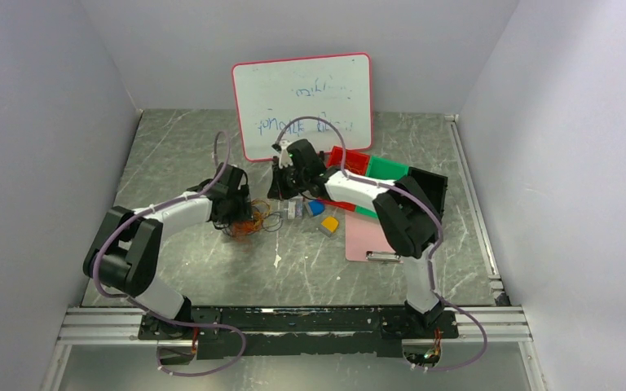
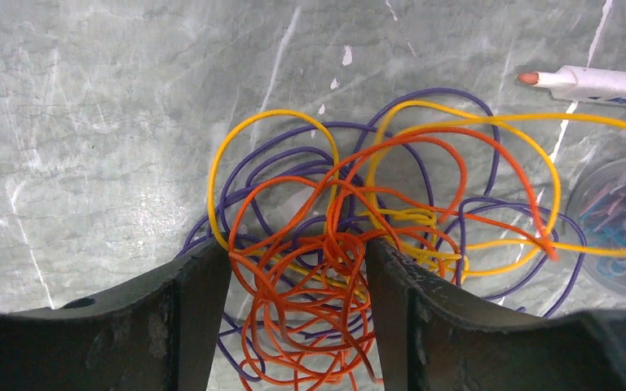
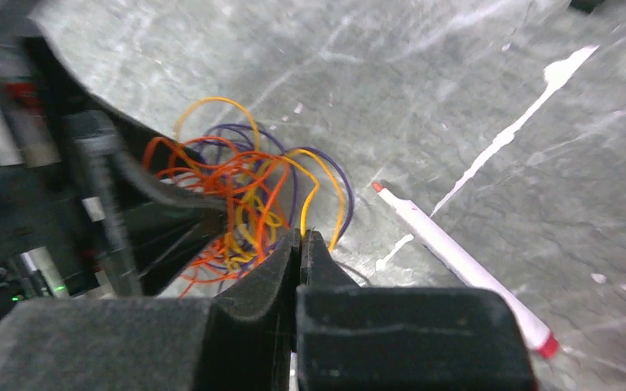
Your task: Untangle the cables
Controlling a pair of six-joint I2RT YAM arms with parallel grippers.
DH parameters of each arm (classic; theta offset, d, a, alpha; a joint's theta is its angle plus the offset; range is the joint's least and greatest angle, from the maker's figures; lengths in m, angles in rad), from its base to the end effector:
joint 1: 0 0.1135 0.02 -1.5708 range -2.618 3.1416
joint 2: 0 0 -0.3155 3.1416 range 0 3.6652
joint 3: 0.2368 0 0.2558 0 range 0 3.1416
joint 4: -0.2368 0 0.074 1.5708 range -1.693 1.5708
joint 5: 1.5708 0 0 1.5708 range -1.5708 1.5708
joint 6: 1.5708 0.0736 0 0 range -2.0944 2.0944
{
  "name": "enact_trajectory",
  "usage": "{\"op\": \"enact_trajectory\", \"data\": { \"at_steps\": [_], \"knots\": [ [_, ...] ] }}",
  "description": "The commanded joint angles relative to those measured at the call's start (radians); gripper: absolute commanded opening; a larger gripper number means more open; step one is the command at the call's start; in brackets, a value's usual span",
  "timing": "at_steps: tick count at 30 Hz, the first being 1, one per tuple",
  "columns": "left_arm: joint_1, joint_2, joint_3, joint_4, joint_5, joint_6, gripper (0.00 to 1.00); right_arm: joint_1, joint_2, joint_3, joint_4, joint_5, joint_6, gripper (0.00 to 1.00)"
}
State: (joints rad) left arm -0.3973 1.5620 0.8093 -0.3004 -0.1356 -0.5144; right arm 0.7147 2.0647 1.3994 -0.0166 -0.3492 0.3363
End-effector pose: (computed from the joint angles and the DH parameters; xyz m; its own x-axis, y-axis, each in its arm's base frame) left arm 0.2920 -0.1117 0.1751 -0.8559 -0.1695 -0.4886 -0.1142 0.9834 -0.1412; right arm 0.3713 0.3555 0.1948 -0.7188 -0.2132 -0.6617 -0.6136 0.6419 0.4598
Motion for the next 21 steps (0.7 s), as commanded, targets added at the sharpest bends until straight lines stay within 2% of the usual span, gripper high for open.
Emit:
{"op": "enact_trajectory", "data": {
  "at_steps": [1, 14, 21],
  "knots": [
    [0.003, 0.033, 0.019, 0.022, -0.029, -0.005, 0.66, -0.026, -0.154, -0.026, 0.054, 0.026, -0.007, 0.0],
    [0.002, 0.095, 0.031, 0.021, -0.072, -0.01, 0.63, -0.148, -0.443, -0.045, 0.029, 0.039, -0.017, 0.0],
    [0.002, 0.129, 0.043, 0.034, -0.075, -0.005, 0.54, -0.241, -0.561, -0.036, 0.003, 0.057, -0.018, 0.0]
  ]
}}
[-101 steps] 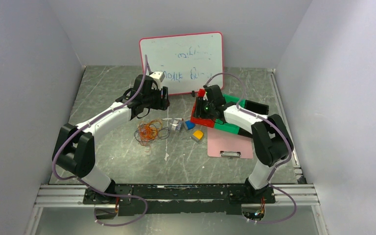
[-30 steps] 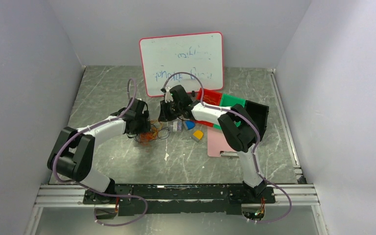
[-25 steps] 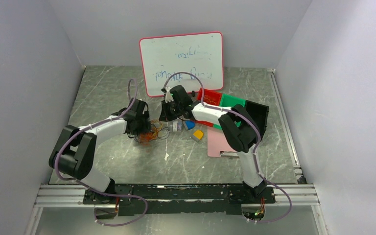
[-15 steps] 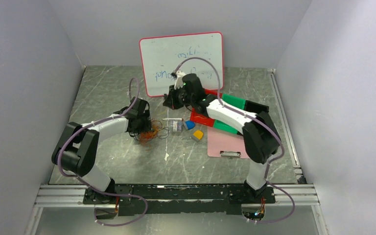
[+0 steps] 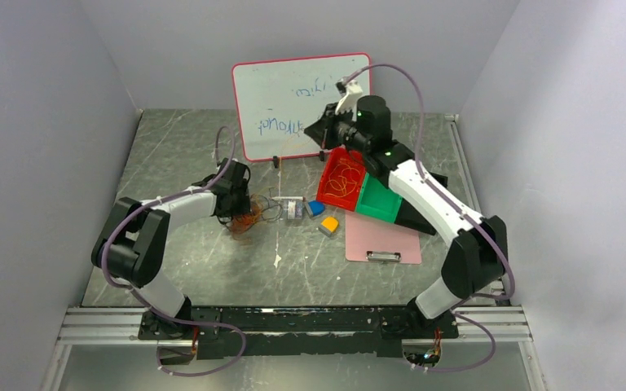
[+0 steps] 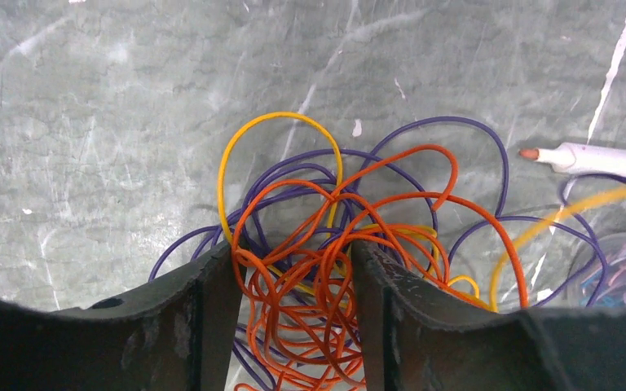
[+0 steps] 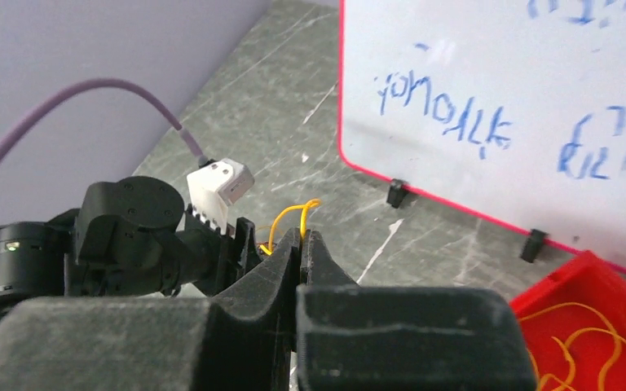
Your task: Untangle the cables
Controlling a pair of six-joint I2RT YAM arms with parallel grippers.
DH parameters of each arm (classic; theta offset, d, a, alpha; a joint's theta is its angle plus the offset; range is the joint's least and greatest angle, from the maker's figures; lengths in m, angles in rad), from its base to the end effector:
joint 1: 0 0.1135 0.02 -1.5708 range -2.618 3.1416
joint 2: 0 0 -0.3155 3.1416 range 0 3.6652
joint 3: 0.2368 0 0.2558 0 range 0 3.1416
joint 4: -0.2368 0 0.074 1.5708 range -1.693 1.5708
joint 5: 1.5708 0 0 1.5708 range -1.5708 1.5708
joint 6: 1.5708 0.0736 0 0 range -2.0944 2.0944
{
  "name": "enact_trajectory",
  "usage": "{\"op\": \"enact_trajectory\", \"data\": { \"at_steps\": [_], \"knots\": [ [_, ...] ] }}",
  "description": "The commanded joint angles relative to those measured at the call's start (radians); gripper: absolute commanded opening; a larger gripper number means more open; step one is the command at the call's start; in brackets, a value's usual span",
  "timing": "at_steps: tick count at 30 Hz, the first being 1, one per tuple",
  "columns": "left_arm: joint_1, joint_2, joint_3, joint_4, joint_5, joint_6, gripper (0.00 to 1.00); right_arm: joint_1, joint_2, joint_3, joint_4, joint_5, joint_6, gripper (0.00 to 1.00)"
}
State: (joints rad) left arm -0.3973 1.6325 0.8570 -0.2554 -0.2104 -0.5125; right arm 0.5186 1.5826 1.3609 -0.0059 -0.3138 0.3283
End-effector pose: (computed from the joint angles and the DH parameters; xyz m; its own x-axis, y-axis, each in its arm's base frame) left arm 0.3140 -0.1151 0.1720 -0.8263 -0.1733 -0.5358 -0.1443 0.9849 -0.0959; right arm 0.3533 0.2278 0.4003 -0.4217 0.1124 -0.8997 -0.6303 0.6770 0.3801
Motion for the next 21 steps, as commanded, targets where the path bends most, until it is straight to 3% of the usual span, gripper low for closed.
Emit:
{"op": "enact_trajectory", "data": {
  "at_steps": [1, 6, 14, 21],
  "knots": [
    [0.002, 0.061, -0.002, -0.01, -0.001, -0.008, 0.54, -0.058, -0.099, 0.001, -0.007, 0.028, -0.009, 0.0],
    [0.002, 0.065, 0.003, -0.009, -0.002, -0.004, 0.51, -0.096, -0.194, 0.019, -0.012, 0.078, -0.01, 0.0],
    [0.002, 0.08, -0.002, 0.007, 0.014, -0.007, 0.22, -0.11, -0.313, 0.061, 0.008, 0.182, -0.041, 0.0],
    [0.002, 0.098, 0.013, -0.002, -0.008, -0.017, 0.27, -0.112, -0.389, 0.088, 0.03, 0.288, -0.111, 0.0]
  ]
}}
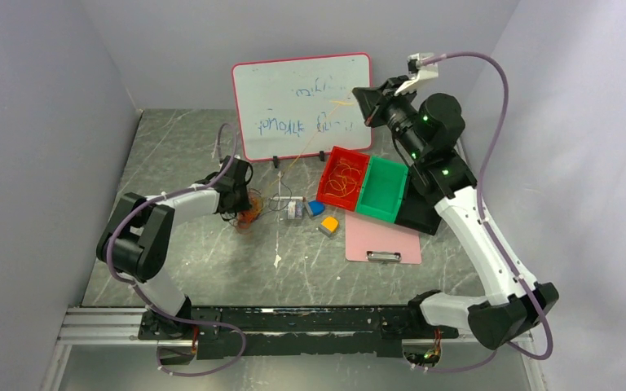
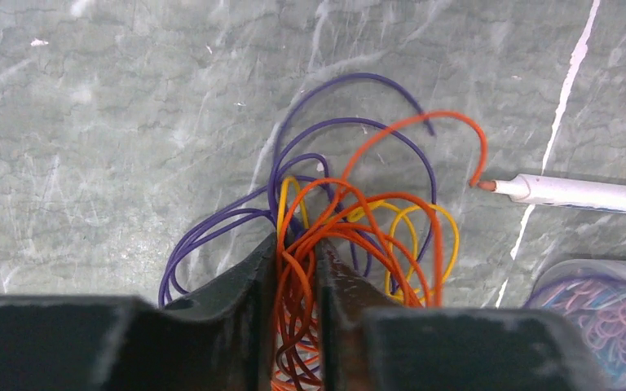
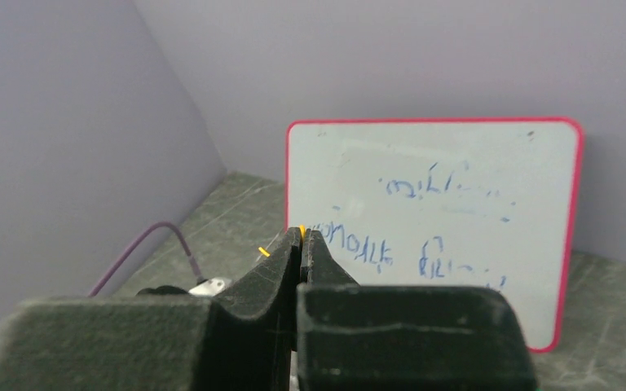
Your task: Untangle the cables
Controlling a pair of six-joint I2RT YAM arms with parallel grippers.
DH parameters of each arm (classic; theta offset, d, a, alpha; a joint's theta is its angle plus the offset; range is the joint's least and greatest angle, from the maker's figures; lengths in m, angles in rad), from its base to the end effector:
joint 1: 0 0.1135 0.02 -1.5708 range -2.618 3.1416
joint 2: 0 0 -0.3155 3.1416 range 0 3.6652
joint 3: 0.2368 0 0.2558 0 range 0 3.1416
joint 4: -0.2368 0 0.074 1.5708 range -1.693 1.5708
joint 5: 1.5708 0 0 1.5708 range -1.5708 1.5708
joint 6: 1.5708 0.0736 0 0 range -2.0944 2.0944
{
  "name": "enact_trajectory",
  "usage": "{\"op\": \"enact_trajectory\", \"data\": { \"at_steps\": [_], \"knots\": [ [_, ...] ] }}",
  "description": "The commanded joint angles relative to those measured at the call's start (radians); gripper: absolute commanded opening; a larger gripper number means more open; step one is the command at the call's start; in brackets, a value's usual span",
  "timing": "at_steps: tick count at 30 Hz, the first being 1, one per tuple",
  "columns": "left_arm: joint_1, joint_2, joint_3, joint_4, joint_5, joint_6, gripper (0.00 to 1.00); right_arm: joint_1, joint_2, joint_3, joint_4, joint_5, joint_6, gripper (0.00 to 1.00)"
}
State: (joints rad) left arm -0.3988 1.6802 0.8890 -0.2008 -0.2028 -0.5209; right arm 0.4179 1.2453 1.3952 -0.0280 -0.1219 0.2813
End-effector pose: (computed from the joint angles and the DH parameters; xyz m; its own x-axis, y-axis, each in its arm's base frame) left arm 0.3300 -0.1230 0.1702 -0.8079 -0.1885 -0.5584 -0.1421 0.9818 -0.1260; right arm 0.2724 0.1307 0.5268 -0.0357 0.2857 -0.9577 -0.5238 0.8108 0.2613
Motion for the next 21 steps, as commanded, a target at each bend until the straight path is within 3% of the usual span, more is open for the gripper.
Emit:
{"op": "enact_trajectory", "data": {
  "at_steps": [1, 3, 7, 21],
  "knots": [
    [0.003, 0.051, -0.018, -0.057, -0.018, -0.012, 0.32, -0.011, -0.062, 0.055, 0.054, 0.117, -0.077, 0.0],
    [0.003, 0.054, -0.015, -0.059, -0.019, -0.013, 0.38, -0.011, -0.083, 0.054, 0.057, 0.177, -0.105, 0.0],
    [0.003, 0.065, -0.003, -0.077, -0.038, -0.015, 0.42, -0.011, -0.137, 0.033, 0.078, 0.279, -0.158, 0.0],
    [0.003, 0.081, -0.003, -0.086, -0.066, -0.027, 0.45, -0.011, -0.287, -0.051, 0.192, 0.574, -0.319, 0.0]
  ]
}}
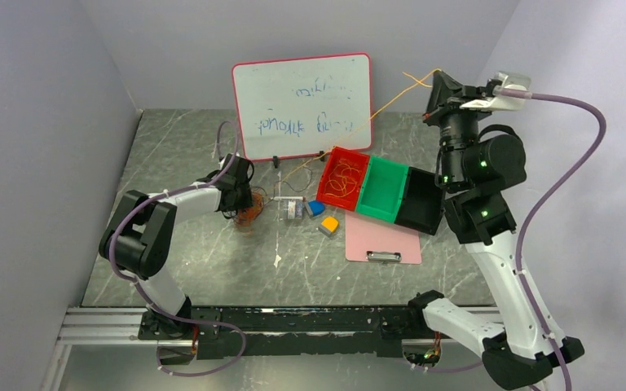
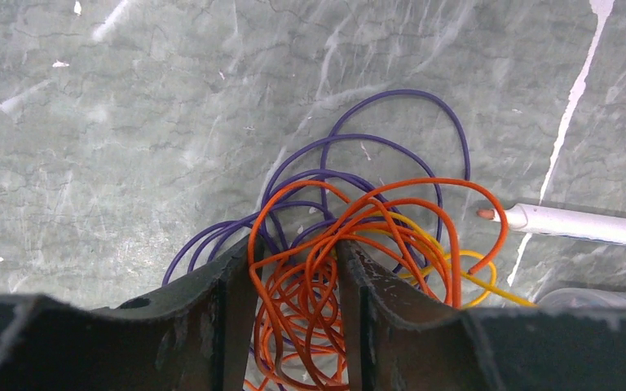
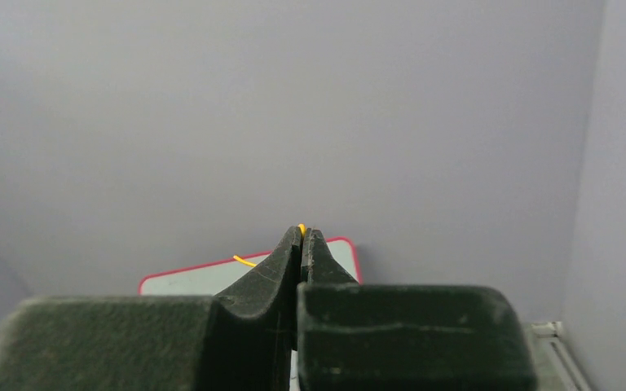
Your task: Untangle the cables
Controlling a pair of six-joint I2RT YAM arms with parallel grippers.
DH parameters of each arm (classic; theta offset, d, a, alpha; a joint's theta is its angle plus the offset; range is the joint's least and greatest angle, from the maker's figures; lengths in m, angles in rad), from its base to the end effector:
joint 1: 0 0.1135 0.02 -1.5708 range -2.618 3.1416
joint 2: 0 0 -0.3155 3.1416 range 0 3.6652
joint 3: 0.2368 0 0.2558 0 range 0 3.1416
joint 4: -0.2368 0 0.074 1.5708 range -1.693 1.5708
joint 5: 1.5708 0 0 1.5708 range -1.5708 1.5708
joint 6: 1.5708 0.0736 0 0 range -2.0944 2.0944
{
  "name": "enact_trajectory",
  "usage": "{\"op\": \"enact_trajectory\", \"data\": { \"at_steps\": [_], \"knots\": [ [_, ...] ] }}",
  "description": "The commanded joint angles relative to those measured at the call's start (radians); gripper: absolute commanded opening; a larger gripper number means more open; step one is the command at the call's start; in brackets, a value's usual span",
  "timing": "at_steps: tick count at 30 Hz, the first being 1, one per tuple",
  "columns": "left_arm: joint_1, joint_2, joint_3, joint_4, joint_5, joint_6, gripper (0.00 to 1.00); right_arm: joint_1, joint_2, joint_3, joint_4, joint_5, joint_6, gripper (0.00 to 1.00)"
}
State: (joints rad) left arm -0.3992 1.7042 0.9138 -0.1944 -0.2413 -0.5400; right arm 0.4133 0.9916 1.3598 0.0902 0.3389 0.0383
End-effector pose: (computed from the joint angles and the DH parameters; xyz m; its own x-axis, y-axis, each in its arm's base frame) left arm 0.3385 -0.1237 0.1705 -0.7899 -0.2086 -0.5767 -0.1754 0.9779 -0.1136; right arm 0.1805 0.0524 0.5865 0.4009 0.2153 -0.8905 -0.1212 0.9759 0.1814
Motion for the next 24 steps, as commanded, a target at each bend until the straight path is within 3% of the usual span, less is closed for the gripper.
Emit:
{"op": "enact_trajectory", "data": {
  "at_steps": [1, 13, 24],
  "knots": [
    [0.003, 0.061, -0.024, -0.093, -0.029, -0.007, 0.44, -0.007, -0.04, -0.016, 0.075, 0.123, -0.088, 0.0],
    [0.003, 0.085, -0.019, -0.109, -0.057, -0.022, 0.46, -0.007, -0.141, -0.064, 0.177, 0.246, -0.236, 0.0],
    [0.005, 0.082, -0.006, -0.116, -0.082, -0.036, 0.57, -0.007, -0.187, -0.064, 0.229, 0.326, -0.343, 0.0]
  ]
}}
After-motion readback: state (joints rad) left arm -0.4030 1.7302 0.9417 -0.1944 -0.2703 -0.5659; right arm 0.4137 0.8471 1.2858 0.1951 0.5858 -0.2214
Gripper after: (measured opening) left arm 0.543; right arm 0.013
